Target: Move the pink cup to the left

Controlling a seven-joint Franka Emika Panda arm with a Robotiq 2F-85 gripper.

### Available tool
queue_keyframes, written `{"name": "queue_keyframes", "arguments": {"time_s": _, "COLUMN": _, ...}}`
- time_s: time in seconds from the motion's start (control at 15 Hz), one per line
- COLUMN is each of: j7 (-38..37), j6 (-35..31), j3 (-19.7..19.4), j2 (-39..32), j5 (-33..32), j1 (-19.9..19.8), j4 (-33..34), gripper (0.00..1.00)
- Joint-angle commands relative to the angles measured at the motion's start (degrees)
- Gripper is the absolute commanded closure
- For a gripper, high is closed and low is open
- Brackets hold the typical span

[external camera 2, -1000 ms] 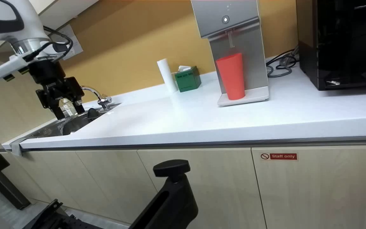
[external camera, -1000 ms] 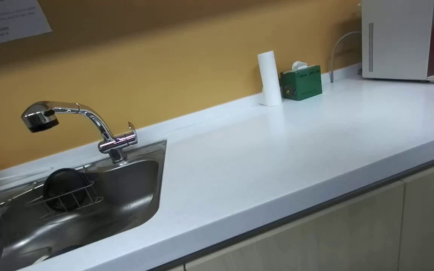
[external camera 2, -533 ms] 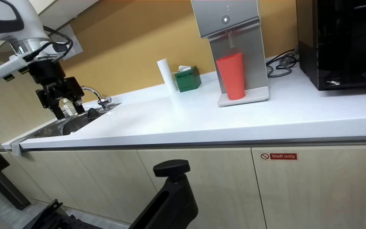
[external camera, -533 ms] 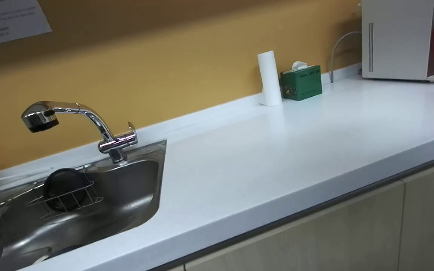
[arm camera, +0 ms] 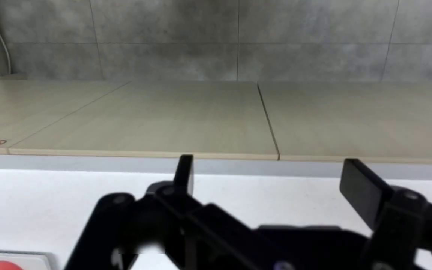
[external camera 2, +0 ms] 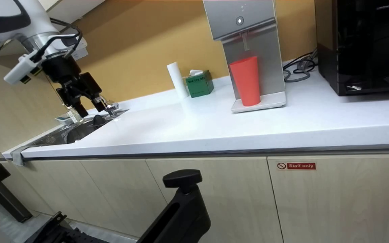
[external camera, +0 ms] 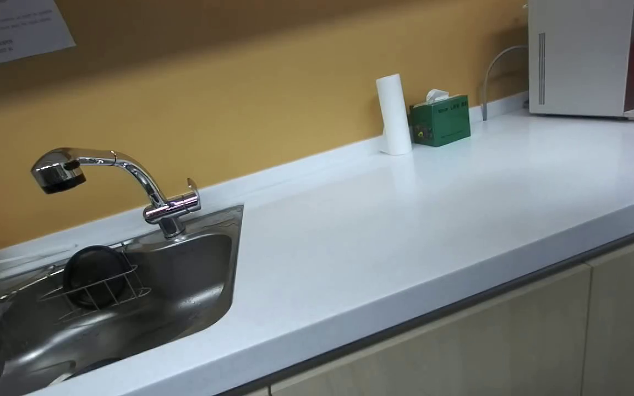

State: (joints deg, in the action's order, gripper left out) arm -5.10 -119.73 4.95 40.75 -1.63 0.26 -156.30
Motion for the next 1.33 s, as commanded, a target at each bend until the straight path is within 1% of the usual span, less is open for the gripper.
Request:
{"name": "queue_keyframes", "arguments": {"time_s": 0.0, "j7": -5.9, "j6": -7.5, "j3": 0.5, "j2": -1.2, "j5": -5.0, "j1": -5.6, "j4": -0.1, "gripper": 0.00}}
{"name": "queue_keyframes", "arguments": {"time_s": 0.2, "j7": -9.5, "j6": -16.1, "j3": 0.6, "j2": -4.3, "j5": -10.2, "j1": -11.6, "j4": 1.1, "gripper": 0.00}}
{"name": "queue_keyframes", "arguments": {"time_s": 0.47, "j7": -16.4, "j6": -26.3, "j3": 1.6, "j2": -10.6, "j5": -17.0, "j1": -21.1, "j4": 4.1, "gripper": 0.00}}
{"name": "queue_keyframes", "arguments": {"time_s": 0.53, "j7": -18.2, "j6": -28.0, "j3": 1.6, "j2": -12.9, "j5": -18.3, "j1": -23.4, "j4": 5.6, "gripper": 0.00}}
{"name": "queue_keyframes", "arguments": {"time_s": 0.67, "j7": -22.6, "j6": -29.1, "j3": 2.2, "j2": -17.6, "j5": -19.6, "j1": -27.2, "j4": 9.3, "gripper": 0.00}}
{"name": "queue_keyframes", "arguments": {"time_s": 0.8, "j7": -21.9, "j6": -29.9, "j3": 0.0, "j2": -22.9, "j5": -17.7, "j1": -26.4, "j4": 13.6, "gripper": 0.00}}
{"name": "queue_keyframes", "arguments": {"time_s": 0.87, "j7": -21.2, "j6": -29.6, "j3": -1.2, "j2": -24.7, "j5": -16.1, "j1": -25.3, "j4": 15.7, "gripper": 0.00}}
{"name": "queue_keyframes", "arguments": {"time_s": 0.93, "j7": -19.4, "j6": -29.7, "j3": -1.8, "j2": -19.3, "j5": -18.1, "j1": -24.8, "j4": 10.2, "gripper": 0.00}}
{"name": "queue_keyframes", "arguments": {"time_s": 1.07, "j7": -19.5, "j6": -29.8, "j3": -3.0, "j2": -23.2, "j5": -17.4, "j1": -24.0, "j4": 13.6, "gripper": 0.00}}
{"name": "queue_keyframes", "arguments": {"time_s": 1.27, "j7": -19.8, "j6": -29.8, "j3": -3.3, "j2": -24.9, "j5": -17.4, "j1": -23.5, "j4": 14.9, "gripper": 0.00}}
